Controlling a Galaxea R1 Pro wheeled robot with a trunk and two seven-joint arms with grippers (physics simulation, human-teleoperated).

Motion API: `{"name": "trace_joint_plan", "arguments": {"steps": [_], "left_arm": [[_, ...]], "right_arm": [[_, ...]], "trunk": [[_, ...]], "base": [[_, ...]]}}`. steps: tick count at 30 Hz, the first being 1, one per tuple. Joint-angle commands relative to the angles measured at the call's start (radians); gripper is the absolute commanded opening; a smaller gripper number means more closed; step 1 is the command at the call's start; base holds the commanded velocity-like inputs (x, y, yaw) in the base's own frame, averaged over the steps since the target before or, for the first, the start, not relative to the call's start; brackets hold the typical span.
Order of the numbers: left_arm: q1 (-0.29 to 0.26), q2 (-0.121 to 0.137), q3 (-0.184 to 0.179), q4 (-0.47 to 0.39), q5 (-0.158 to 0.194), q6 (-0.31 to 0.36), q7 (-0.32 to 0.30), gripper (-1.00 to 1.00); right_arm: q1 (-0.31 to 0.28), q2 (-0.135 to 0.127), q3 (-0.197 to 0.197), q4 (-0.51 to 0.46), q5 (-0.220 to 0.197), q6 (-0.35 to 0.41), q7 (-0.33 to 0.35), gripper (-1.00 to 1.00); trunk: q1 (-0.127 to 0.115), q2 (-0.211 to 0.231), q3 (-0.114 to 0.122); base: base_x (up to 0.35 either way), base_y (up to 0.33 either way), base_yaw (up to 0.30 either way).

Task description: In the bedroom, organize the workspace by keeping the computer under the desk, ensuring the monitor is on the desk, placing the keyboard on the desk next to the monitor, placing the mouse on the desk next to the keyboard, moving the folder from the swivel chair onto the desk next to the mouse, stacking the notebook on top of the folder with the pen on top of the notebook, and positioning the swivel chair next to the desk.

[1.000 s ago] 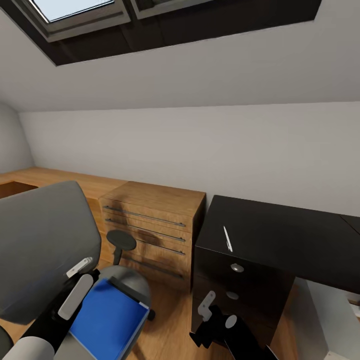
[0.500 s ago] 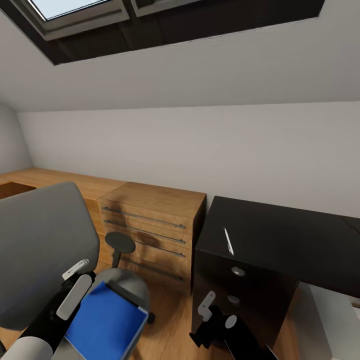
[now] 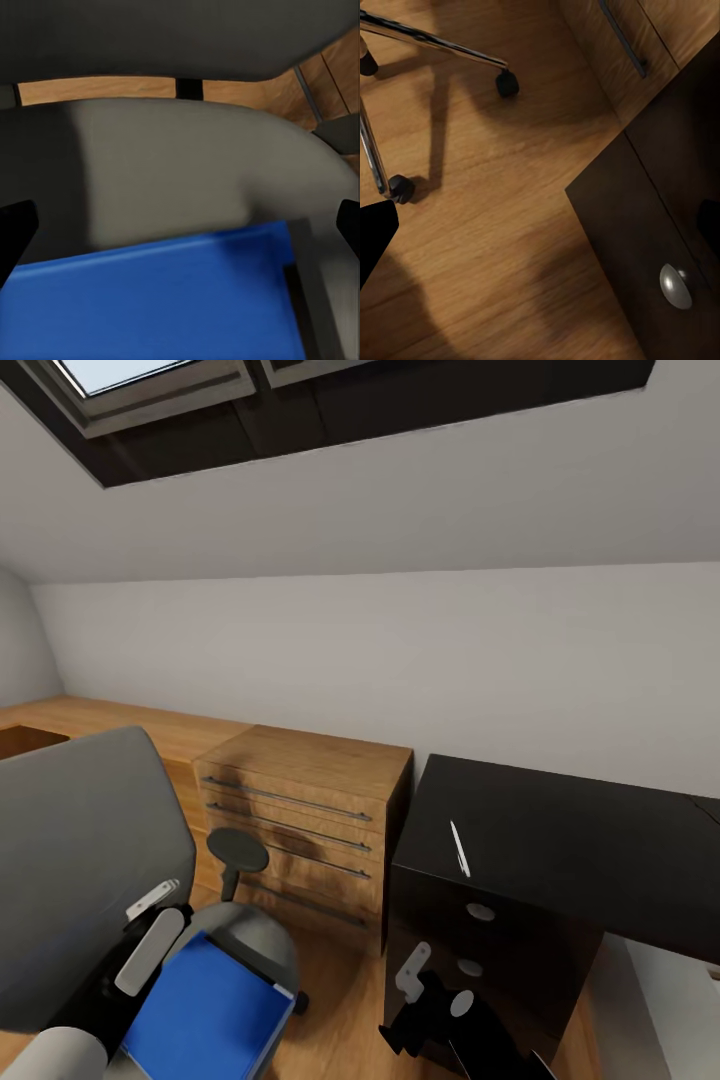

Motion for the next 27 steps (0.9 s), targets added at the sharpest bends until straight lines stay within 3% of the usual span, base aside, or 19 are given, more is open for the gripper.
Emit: {"name": "trace_joint_plan", "arguments": {"steps": [1, 10, 27], "left_arm": [[-0.008, 0.001, -0.004, 0.016, 0.003, 0.004, -0.004, 1.00], [-0.054, 0.001, -0.005, 0.117, 0.005, 0.004, -0.060, 1.00], [-0.067, 0.005, -0.002, 0.153, 0.009, 0.005, -0.103, 1.00]], "right_arm": [[-0.001, 0.000, 0.000, -0.002, 0.010, 0.003, 0.007, 1.00], [-0.001, 0.000, 0.000, -0.002, 0.010, 0.003, 0.007, 1.00], [-0.001, 0.000, -0.002, -0.002, 0.009, 0.003, 0.007, 1.00]], "trunk": [[0.000, -0.001, -0.001], [0.000, -0.001, -0.001], [0.000, -0.001, -0.001]], "base": [[0.007, 0.000, 0.000], [0.003, 0.000, 0.000], [0.000, 0.000, 0.000]]}}
